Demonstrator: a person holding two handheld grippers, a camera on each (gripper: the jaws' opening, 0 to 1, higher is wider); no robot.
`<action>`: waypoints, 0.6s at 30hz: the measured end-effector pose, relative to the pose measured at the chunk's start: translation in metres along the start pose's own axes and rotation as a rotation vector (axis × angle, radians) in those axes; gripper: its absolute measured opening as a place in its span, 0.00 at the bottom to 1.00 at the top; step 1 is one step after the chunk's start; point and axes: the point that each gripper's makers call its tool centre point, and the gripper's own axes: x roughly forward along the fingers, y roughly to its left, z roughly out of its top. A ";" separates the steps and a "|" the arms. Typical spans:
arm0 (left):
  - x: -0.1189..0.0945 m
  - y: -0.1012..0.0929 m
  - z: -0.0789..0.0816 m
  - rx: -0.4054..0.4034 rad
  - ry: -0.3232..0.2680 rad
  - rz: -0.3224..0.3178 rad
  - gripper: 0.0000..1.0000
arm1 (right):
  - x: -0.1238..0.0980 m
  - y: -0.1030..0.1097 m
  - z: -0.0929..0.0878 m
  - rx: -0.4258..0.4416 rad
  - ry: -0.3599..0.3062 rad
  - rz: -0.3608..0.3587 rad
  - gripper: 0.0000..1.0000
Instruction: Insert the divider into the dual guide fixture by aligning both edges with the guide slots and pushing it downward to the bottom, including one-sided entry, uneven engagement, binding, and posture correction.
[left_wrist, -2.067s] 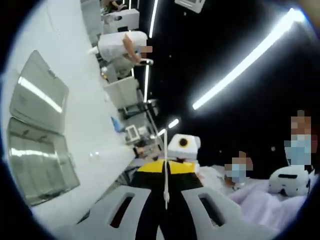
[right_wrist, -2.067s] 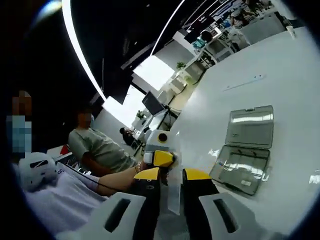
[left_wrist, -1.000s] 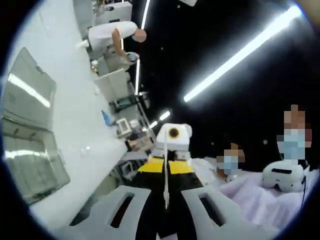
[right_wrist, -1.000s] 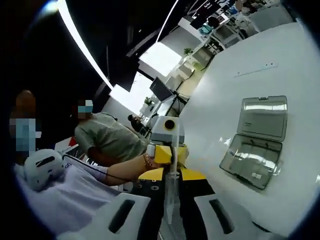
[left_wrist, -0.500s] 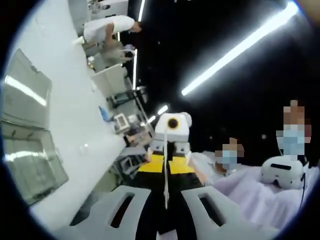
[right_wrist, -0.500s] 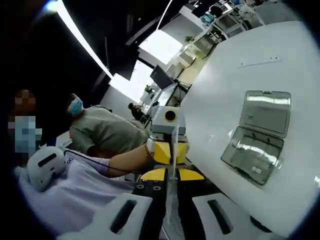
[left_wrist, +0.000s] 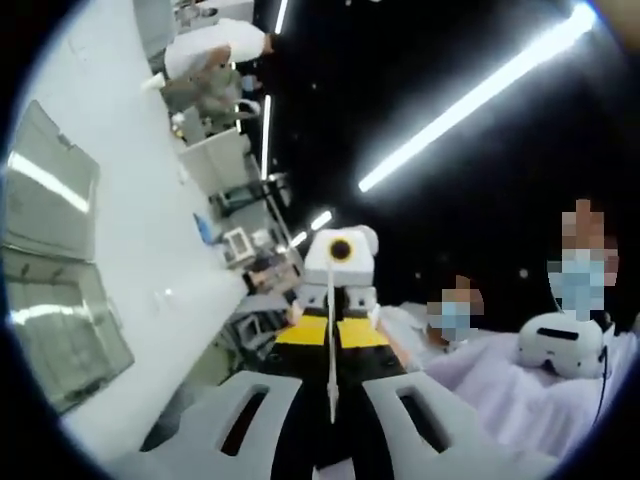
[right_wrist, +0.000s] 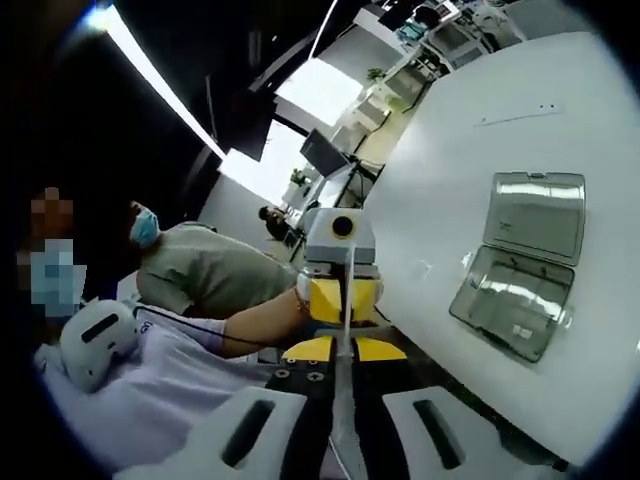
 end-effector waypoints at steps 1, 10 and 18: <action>0.000 0.000 0.001 0.004 -0.003 0.003 0.00 | 0.000 -0.001 0.001 0.052 -0.009 -0.010 0.00; -0.003 -0.001 0.007 0.062 -0.039 0.005 0.08 | 0.003 -0.001 0.009 0.030 -0.047 -0.033 0.00; -0.018 -0.005 0.031 0.146 -0.174 0.021 0.33 | 0.003 -0.003 0.015 0.047 -0.088 -0.054 0.00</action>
